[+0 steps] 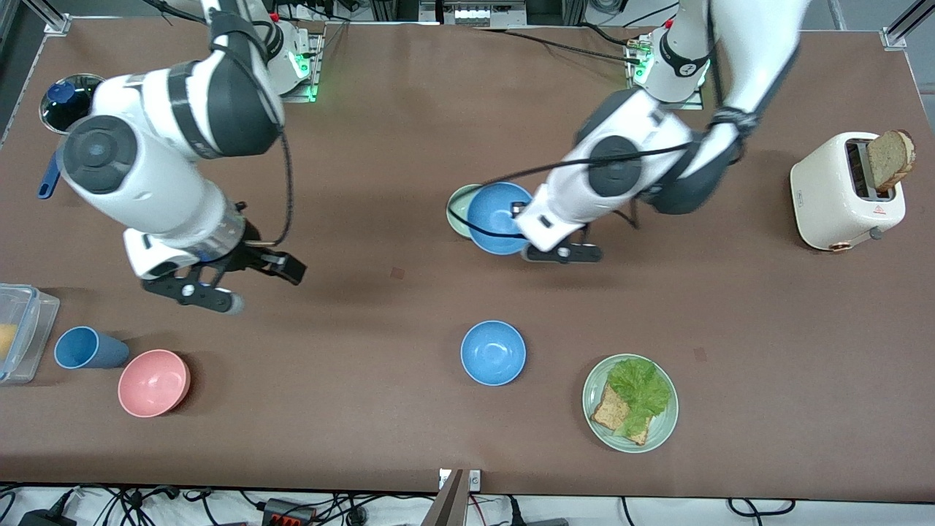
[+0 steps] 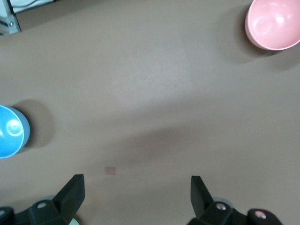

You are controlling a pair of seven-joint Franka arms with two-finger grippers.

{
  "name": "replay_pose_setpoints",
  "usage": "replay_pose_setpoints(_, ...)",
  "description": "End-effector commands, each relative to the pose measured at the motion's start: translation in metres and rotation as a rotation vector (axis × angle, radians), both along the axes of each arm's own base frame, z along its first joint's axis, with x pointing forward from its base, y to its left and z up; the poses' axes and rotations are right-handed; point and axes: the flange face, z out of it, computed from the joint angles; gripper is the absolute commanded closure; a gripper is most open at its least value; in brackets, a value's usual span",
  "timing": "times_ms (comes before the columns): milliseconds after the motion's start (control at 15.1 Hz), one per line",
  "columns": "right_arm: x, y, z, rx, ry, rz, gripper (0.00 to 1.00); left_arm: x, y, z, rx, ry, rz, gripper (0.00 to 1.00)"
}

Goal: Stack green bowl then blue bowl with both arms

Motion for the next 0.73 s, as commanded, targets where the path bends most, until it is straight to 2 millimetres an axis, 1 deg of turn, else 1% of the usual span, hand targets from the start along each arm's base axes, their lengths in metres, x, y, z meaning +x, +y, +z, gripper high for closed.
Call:
replay_pose_setpoints(0,0.003,-0.042,0.029,0.096,-0.008,0.004,0.0,0.001,-0.006,-0.026,0.01,-0.011,-0.019,0.98)
replay_pose_setpoints(66,0.005,-0.058,0.03,0.109,-0.002,-0.011,0.0,-0.005,-0.011,-0.032,0.008,-0.014,-0.019,0.98)
replay_pose_setpoints(199,0.003,-0.1,0.038,0.125,-0.004,-0.036,0.0,-0.017,-0.019,-0.05,0.003,-0.025,0.002,0.97)
replay_pose_setpoints(331,-0.001,-0.139,0.051,0.07,-0.031,0.036,0.0,-0.026,-0.025,-0.06,-0.008,-0.033,-0.004,0.97)
replay_pose_setpoints(397,-0.005,-0.156,0.055,0.039,-0.036,0.072,0.0,-0.027,-0.026,-0.062,-0.008,-0.031,-0.005,0.97)
replay_pose_setpoints(464,-0.011,-0.181,0.056,0.021,-0.035,0.094,0.0,-0.029,-0.028,-0.066,-0.005,-0.024,-0.01,0.97)
replay_pose_setpoints(596,-0.023,-0.225,0.069,0.003,-0.051,0.158,0.0,-0.037,-0.03,-0.072,0.006,-0.012,-0.023,0.97)
replay_pose_setpoints(662,-0.03,-0.239,0.076,0.0,-0.061,0.193,0.0,-0.042,-0.031,-0.077,0.011,-0.006,-0.03,0.96)
